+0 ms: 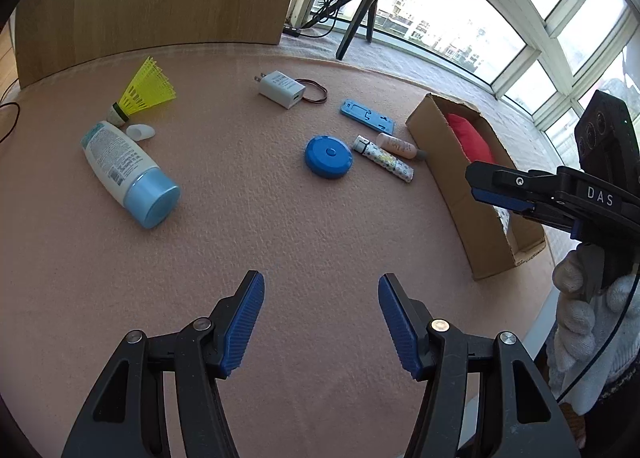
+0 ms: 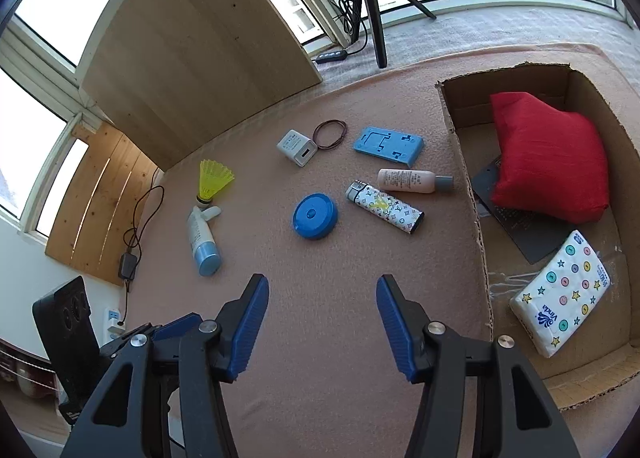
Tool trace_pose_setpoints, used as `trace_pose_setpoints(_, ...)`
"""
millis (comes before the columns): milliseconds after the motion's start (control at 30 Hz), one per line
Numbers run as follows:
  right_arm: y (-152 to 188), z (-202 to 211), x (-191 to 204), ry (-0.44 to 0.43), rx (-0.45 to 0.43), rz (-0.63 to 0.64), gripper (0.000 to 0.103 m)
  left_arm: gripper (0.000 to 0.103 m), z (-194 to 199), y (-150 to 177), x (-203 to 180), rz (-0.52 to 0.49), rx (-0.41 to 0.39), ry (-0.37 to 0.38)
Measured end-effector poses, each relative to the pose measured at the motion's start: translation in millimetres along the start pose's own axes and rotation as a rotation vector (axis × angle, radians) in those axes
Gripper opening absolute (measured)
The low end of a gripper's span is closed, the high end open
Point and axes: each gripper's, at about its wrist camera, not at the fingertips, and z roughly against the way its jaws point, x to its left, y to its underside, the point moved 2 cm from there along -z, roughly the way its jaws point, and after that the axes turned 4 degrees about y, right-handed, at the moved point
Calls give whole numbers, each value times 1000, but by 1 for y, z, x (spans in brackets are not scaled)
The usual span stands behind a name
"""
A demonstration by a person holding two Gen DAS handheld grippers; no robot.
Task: Organize objects
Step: 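Move the open right tool to the patterned lighter and close on it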
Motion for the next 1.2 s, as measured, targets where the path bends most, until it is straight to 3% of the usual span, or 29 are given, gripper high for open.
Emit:
trace_pose_setpoints(233,-38,-47,5,69,61,19,30,63,8,7,6,14,-14,-2)
trace_pose_setpoints(467,-64,-92,-11,160,134,-19,30,63,19,14,23,47,-24,-9)
trace_pose_setpoints(767,-74,-113,-26,211,144,-69,30,63,28,18,43,75,-29,-23)
trace_pose_setpoints(1033,-64,-121,-19,182,178,-39,30,63,27,20,44,72,-16,-23)
trace_pose_setpoints(1200,-48,-119,-9,202,182,19,22,63,26,20,47,80,-14,-17)
